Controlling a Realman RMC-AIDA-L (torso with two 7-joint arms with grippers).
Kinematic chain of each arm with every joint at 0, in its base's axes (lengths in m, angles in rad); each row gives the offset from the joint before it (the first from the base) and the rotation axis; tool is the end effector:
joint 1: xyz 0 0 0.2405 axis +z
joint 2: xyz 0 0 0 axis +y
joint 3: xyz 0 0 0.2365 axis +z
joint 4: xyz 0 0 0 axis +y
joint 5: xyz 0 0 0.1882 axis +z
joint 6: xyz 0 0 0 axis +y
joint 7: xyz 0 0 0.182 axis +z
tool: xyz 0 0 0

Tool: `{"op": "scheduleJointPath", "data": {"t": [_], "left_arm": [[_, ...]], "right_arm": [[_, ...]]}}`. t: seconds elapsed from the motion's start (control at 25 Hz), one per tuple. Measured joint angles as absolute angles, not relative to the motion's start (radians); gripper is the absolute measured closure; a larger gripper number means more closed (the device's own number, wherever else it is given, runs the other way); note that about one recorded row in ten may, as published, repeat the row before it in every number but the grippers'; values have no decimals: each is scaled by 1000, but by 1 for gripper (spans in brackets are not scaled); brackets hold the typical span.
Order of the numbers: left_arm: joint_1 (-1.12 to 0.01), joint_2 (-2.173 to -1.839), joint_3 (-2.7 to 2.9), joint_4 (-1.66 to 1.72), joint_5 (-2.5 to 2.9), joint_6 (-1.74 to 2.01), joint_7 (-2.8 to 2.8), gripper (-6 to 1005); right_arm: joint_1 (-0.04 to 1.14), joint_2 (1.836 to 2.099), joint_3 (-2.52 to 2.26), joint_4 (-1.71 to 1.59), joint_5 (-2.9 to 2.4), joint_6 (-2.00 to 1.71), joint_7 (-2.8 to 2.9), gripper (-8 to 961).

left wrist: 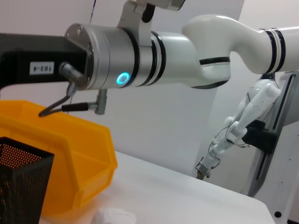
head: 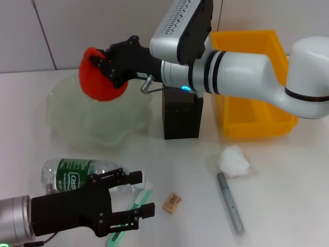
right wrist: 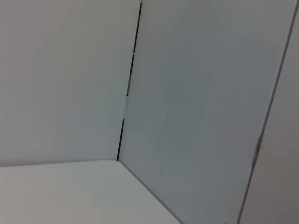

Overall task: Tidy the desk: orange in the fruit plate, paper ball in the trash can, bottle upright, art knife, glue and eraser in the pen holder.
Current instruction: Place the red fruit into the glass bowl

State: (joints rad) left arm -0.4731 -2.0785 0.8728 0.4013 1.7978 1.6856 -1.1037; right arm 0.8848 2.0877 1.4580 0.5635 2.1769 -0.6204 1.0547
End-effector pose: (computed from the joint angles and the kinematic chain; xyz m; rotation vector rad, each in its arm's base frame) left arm -0.2042 0.2557 -0.0594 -2.8530 -0.5095 -1.0131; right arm 0.0642 0.4246 -0.0986 -2.4904 0.1146 0.6106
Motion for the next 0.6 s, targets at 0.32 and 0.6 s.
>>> {"op": "scheduleJointPath", "data": {"t": [0.32,0.6], "left_arm": [[-476,-2079,873,398,1798,1687,-1103,216],[-486,-2078,873,378,1798,1683,-1103,216]], "right_arm": [[877,2089,1453,567,2178,-616,1048,785],[872,2089,1436,586,2179,-615,1047,751]]}}
